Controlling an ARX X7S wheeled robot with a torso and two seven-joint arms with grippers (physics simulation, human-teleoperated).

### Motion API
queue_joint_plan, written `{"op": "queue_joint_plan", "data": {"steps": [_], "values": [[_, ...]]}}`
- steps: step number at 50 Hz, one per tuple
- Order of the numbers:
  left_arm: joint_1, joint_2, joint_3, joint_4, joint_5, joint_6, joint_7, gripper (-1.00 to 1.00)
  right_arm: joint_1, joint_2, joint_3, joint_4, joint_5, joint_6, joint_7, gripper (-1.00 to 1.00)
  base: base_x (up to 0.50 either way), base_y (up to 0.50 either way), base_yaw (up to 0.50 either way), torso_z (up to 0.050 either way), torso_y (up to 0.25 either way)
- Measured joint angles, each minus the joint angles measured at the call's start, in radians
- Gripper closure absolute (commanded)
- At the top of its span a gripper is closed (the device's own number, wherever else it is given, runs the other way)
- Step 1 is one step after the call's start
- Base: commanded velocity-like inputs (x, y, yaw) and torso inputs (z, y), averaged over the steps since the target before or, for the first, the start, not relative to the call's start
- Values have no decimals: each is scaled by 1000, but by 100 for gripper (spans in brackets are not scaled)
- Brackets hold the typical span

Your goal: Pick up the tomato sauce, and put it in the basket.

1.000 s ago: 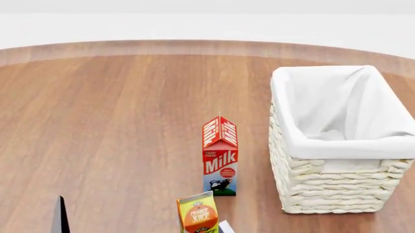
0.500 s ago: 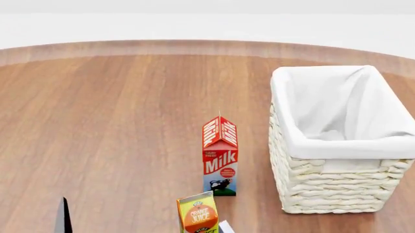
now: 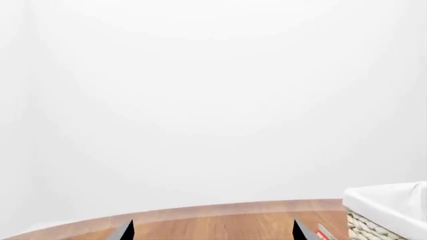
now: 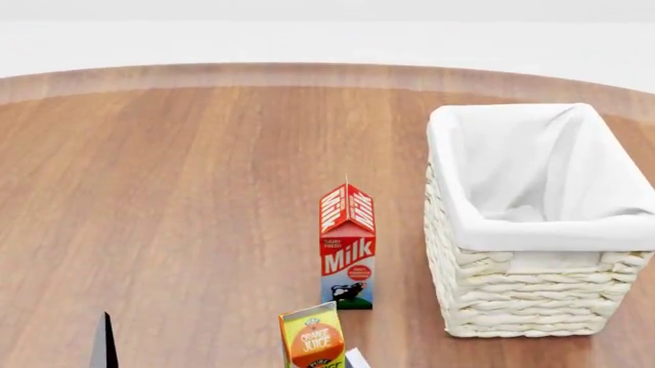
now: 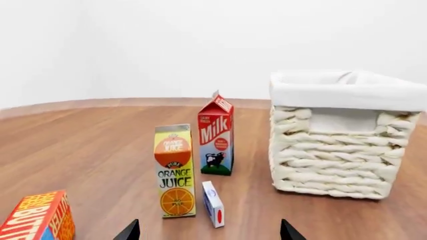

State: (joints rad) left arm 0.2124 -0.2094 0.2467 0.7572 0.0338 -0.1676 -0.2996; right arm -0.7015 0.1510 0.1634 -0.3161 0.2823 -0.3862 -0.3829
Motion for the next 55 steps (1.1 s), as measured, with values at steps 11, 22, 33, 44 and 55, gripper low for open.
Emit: {"op": "queue_joint_plan", "data": {"steps": [11,22,33,44,55], "values": [[-3,-6,6,-2,-2,-1,-7,-100,34,-16,-24,94,-19,-21,1,-100,0,0,0,0,0],[-5,-12,11,-3,-5,-2,-13,-100,65,-20,-41,165,-27,-24,11,-100,0,0,0,0,0],[-7,-18,16,-4,-7,-1,-20,-100,94,-22,-54,219,-37,-33,26,-100,0,0,0,0,0],[-8,-24,21,-4,-10,-1,-28,-100,141,-25,-60,274,-60,-30,60,-100,0,0,0,0,0],[-11,-34,25,-2,-16,-2,-39,-100,194,-26,-70,330,-91,-9,100,-100,0,0,0,0,0]]}}
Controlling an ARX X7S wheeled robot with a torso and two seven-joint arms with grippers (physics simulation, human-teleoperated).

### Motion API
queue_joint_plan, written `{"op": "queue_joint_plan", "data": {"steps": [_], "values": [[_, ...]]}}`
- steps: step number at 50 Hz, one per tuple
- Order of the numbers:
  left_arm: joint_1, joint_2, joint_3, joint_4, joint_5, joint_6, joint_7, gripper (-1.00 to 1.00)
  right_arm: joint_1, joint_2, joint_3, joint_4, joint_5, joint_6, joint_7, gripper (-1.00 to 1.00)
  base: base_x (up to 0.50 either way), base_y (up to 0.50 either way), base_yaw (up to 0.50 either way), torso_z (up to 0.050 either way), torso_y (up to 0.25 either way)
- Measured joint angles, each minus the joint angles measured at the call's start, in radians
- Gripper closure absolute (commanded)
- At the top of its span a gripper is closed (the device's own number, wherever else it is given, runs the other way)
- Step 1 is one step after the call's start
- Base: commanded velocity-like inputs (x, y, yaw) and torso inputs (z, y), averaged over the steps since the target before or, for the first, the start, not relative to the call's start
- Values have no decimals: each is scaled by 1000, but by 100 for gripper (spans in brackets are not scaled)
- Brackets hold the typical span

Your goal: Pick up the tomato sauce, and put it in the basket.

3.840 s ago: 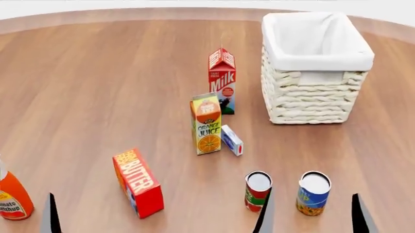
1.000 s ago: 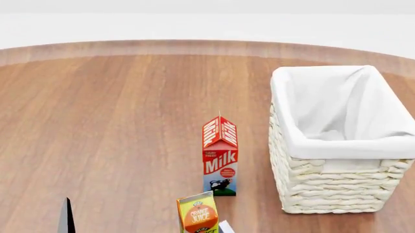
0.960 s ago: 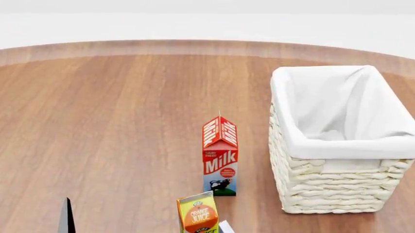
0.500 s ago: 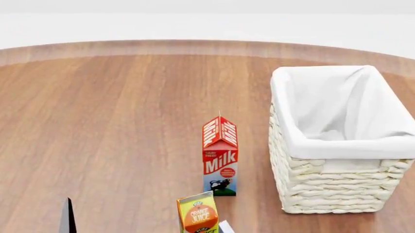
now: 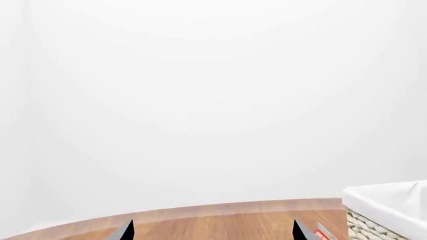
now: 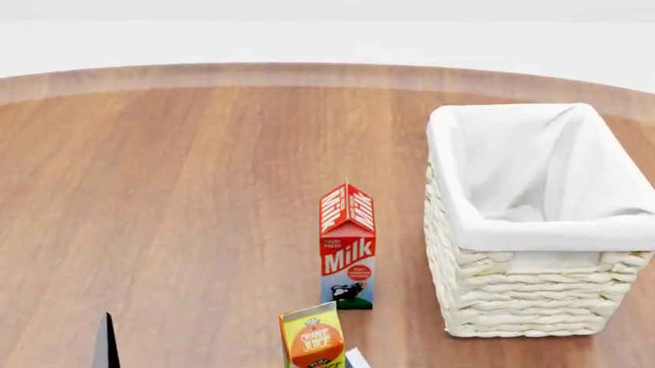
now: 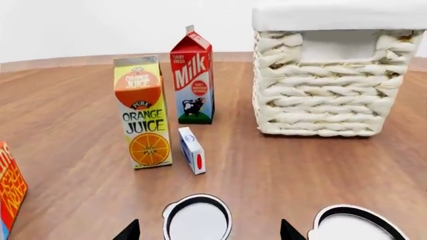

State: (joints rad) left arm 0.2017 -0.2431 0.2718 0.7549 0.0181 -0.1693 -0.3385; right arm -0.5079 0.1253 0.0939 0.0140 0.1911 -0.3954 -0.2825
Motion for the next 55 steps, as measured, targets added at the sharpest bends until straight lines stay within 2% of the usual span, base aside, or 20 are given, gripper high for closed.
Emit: {"op": "queue_joint_plan", "data": {"steps": [25,50,51,55], "values": [[-7,-21,10,3,-22,-1,-22,-100,79,11,-39,66,-42,63,54,-100,0,0,0,0,0],[-14,-38,24,-1,-33,0,-41,-100,146,29,-85,92,-84,196,110,-100,0,0,0,0,0],[-14,-38,24,-1,-33,0,-42,-100,147,30,-86,91,-85,199,113,100,0,0,0,0,0],[-15,-41,27,-2,-34,0,-45,-100,148,32,-96,84,-90,201,116,100,0,0,0,0,0]]}}
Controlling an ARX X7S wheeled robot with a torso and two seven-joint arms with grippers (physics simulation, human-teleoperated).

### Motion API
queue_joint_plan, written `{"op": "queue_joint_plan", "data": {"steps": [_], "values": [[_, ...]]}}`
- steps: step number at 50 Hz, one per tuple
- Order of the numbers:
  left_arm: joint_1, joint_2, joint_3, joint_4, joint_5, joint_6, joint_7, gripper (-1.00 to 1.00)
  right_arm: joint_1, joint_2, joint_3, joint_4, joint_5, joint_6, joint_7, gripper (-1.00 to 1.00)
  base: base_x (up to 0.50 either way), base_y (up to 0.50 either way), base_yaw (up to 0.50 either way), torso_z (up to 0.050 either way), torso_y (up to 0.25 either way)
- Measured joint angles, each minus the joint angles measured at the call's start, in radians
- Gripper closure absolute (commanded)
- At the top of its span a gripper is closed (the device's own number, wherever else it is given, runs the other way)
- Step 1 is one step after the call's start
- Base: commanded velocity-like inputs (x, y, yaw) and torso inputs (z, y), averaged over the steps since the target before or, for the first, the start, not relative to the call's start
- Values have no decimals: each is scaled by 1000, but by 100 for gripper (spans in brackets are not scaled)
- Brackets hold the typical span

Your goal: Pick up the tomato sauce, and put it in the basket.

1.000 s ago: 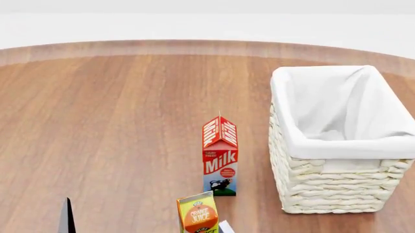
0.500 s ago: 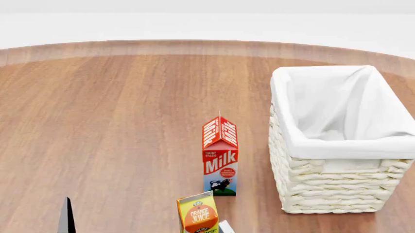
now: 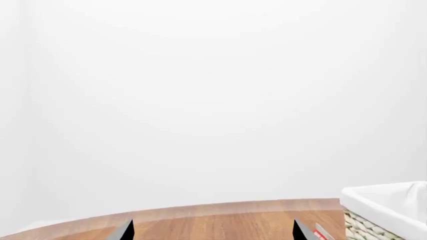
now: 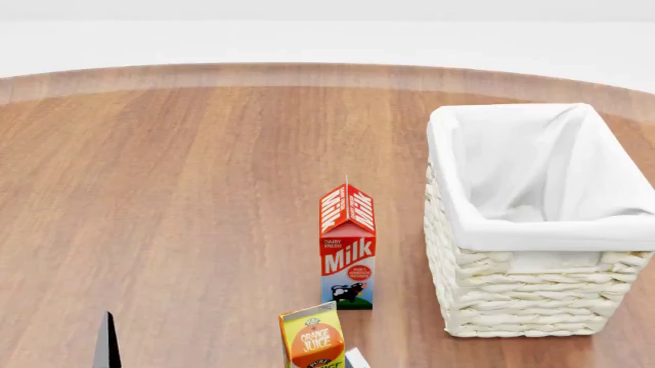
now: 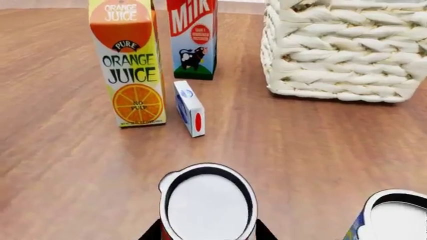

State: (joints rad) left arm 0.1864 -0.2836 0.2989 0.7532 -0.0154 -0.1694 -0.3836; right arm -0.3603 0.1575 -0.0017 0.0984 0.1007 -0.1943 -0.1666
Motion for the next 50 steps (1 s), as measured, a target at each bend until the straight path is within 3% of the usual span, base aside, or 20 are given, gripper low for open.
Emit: {"op": "queue_joint_plan", "data": {"steps": [16,32,50], "values": [[-5,-8,9,-2,-4,-2,-11,-100,-28,12,3,-67,36,-28,28,100,0,0,0,0,0],[-8,-17,14,-2,-13,-2,-20,-100,-98,64,73,-498,134,80,107,100,0,0,0,0,0],[-10,-26,14,-1,-27,-2,-30,-100,117,152,152,-804,268,348,241,100,0,0,0,0,0]]}}
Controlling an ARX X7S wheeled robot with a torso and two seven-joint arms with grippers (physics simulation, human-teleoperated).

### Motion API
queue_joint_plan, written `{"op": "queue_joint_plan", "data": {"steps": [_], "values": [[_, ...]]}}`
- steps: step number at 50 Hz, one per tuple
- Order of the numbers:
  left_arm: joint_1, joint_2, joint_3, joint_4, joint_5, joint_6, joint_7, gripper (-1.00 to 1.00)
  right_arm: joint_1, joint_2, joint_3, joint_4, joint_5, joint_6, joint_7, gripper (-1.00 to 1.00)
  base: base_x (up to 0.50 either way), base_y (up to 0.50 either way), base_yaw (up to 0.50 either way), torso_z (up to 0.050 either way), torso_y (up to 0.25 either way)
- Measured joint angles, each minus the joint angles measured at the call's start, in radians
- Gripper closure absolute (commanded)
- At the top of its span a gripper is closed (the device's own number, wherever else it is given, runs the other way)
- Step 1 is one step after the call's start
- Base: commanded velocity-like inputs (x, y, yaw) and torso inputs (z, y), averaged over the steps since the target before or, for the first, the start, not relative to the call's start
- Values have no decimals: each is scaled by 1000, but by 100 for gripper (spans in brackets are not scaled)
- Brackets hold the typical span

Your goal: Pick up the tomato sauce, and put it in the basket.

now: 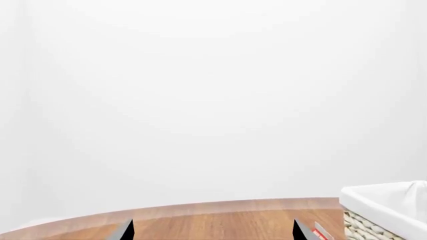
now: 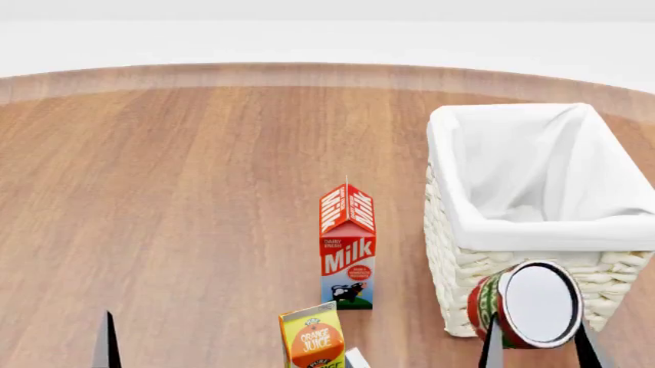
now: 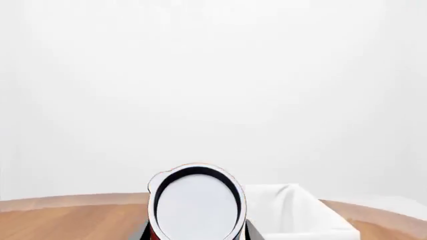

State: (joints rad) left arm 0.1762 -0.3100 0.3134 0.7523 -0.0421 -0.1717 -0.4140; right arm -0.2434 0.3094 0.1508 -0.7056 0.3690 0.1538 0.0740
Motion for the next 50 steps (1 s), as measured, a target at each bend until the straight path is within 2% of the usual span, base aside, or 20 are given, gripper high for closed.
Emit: {"op": "queue_joint_plan", "data": {"steps": [13,24,37,50], "values": [[-4,-5,2,-2,-6,-2,-6,-100,305,50,4,-52,103,207,98,100,0,0,0,0,1],[-10,-9,4,-10,-10,0,-11,-100,601,56,-52,92,126,309,131,100,0,0,0,0,0],[-14,-14,7,-16,-13,0,-17,-100,922,17,-169,489,25,273,120,100,0,0,0,0,0],[-17,-19,9,-20,-18,1,-23,-100,1230,-57,-244,1081,-89,67,92,100,0,0,0,0,1]]}}
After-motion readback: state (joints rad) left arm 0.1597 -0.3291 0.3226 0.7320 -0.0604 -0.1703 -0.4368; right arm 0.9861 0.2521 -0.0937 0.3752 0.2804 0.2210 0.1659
